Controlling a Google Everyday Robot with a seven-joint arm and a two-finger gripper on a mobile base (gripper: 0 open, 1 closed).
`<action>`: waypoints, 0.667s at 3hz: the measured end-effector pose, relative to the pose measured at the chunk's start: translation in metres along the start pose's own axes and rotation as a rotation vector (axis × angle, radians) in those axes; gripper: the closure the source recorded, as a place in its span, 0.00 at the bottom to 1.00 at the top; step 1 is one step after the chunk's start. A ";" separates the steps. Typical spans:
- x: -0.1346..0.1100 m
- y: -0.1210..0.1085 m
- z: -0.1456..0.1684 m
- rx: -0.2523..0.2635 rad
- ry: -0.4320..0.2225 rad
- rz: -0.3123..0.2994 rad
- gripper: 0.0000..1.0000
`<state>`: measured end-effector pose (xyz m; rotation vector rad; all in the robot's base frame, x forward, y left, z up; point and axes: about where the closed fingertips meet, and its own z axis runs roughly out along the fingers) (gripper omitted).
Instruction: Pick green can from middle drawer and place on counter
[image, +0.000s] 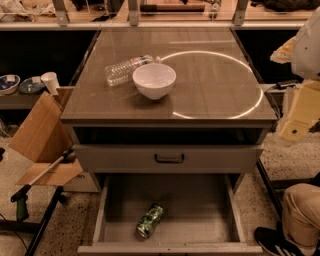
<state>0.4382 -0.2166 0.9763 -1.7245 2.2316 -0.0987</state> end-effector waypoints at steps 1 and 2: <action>0.000 0.001 0.000 0.002 -0.002 -0.006 0.00; -0.004 0.009 -0.004 0.018 -0.018 -0.058 0.00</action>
Offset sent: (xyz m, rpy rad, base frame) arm -0.0177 0.0100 -0.0003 -0.0075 -0.0420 0.1170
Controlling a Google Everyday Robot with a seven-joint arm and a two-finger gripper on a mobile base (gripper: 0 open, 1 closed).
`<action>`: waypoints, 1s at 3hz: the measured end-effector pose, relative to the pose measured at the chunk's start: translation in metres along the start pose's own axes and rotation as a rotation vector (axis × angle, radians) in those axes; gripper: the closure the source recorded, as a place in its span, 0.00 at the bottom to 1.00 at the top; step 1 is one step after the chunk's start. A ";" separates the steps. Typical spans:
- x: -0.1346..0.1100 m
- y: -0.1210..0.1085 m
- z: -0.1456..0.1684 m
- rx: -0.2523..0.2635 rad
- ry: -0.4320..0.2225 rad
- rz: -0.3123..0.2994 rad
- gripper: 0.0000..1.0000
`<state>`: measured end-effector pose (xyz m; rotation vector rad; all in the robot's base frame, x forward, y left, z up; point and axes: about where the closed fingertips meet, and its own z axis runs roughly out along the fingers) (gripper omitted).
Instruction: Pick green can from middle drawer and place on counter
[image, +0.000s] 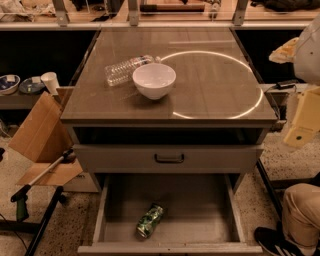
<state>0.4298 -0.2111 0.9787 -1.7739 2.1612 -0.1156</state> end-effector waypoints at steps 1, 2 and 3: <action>-0.011 0.016 0.015 0.009 -0.025 -0.108 0.00; -0.021 0.028 0.038 -0.007 -0.021 -0.198 0.00; -0.034 0.038 0.072 -0.051 0.022 -0.360 0.00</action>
Offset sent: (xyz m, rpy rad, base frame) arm -0.0118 0.0481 -0.0704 -0.0750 -0.0167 0.2973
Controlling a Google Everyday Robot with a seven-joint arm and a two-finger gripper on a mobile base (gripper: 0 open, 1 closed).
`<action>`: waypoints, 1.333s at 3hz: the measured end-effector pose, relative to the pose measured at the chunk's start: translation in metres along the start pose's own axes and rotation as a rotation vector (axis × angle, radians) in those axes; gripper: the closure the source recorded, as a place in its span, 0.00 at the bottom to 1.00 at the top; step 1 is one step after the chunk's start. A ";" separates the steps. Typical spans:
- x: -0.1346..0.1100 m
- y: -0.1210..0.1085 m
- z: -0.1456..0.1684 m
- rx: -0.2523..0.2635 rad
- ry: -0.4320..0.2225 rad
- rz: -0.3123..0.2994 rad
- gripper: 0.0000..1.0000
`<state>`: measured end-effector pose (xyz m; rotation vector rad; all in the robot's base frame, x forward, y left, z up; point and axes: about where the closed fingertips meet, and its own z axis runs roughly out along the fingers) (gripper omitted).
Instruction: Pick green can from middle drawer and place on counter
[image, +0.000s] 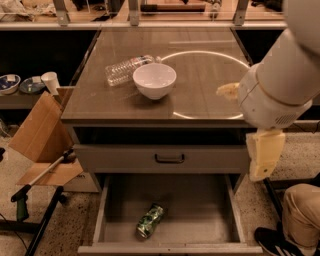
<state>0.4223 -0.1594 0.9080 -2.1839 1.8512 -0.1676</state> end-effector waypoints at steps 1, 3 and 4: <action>-0.008 0.004 0.029 -0.059 0.044 -0.172 0.00; -0.011 0.025 0.084 -0.186 0.159 -0.520 0.00; -0.012 0.029 0.108 -0.213 0.151 -0.581 0.00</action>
Offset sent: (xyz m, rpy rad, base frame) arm -0.0016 0.0196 -0.0888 -0.3549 0.0959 0.5178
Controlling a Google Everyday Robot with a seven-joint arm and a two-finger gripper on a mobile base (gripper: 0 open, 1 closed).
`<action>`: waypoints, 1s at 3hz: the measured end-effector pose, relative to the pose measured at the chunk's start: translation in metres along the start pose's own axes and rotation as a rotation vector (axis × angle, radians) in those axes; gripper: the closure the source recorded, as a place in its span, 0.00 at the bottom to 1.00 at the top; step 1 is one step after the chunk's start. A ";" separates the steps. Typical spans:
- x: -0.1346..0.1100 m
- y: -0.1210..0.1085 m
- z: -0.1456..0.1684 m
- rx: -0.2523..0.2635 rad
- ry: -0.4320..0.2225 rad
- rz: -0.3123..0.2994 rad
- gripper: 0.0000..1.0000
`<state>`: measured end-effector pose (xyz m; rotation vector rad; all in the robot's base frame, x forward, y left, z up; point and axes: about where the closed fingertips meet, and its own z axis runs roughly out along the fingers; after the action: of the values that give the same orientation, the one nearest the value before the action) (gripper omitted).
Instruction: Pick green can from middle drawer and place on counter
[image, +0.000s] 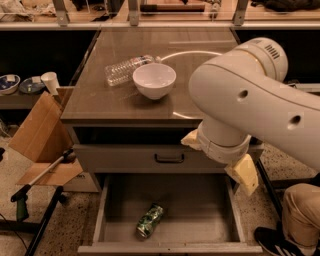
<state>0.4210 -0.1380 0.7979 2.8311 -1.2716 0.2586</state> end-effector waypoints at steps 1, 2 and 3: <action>-0.005 -0.008 0.031 0.054 -0.106 -0.036 0.00; -0.009 -0.015 0.052 0.100 -0.180 -0.044 0.00; -0.023 -0.020 0.073 0.201 -0.239 -0.023 0.00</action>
Offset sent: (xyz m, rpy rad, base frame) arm 0.0198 0.0184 -0.0755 0.2986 0.0687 0.0890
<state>0.4308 -0.1143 0.7227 3.1250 -1.3201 0.0505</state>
